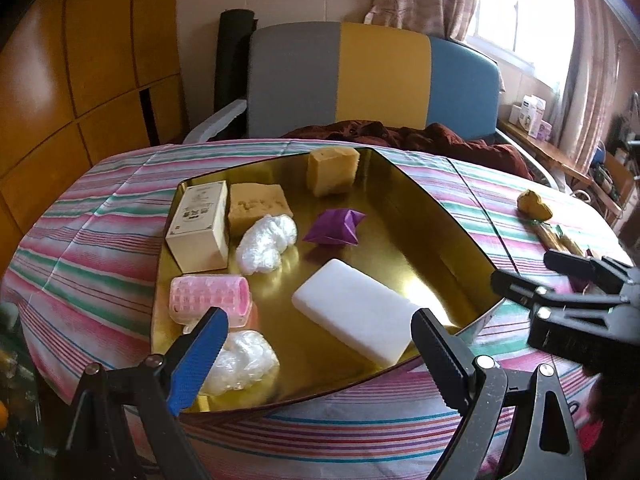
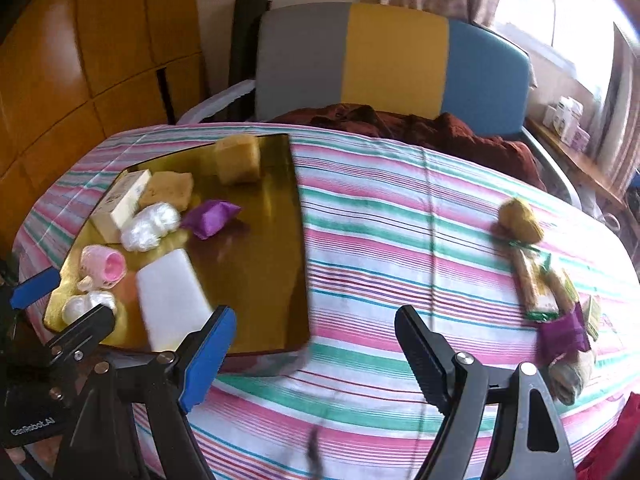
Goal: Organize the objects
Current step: 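Move both tools from the tray back to the remaining items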
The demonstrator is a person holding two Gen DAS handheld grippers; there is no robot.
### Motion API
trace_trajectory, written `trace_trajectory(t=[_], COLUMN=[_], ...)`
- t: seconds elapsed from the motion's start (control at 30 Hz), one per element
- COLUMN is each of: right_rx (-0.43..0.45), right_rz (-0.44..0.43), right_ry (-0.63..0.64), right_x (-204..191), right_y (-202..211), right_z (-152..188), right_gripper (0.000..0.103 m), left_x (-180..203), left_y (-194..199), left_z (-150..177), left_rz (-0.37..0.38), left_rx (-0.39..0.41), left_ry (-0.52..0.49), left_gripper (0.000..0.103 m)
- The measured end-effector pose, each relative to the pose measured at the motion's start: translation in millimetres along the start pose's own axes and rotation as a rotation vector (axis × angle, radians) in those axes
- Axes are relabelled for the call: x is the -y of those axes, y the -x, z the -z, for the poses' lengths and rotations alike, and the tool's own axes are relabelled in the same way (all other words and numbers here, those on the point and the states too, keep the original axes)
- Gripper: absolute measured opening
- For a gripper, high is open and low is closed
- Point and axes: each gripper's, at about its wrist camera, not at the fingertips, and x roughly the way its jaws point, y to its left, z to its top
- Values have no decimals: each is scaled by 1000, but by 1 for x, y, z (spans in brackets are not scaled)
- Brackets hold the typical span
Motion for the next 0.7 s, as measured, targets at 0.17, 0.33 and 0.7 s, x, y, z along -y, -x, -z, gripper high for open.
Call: trace_trajectory(t=[0.17, 0.33, 0.7], right_rx=[-30, -56, 1], right_rz=[30, 58, 208], right_ry=[-124, -260, -671], right_x=[49, 108, 264], right_y=[-1, 5, 38], right_z=[0, 3, 17], right_gripper=[83, 83, 83], left_x=[8, 16, 50], left_y=[-3, -5, -7], left_z=[-1, -1, -9], left_rz=[1, 3, 83], left_rx=[-8, -13, -24], left_ry=[-28, -51, -133], left_gripper=[93, 93, 93])
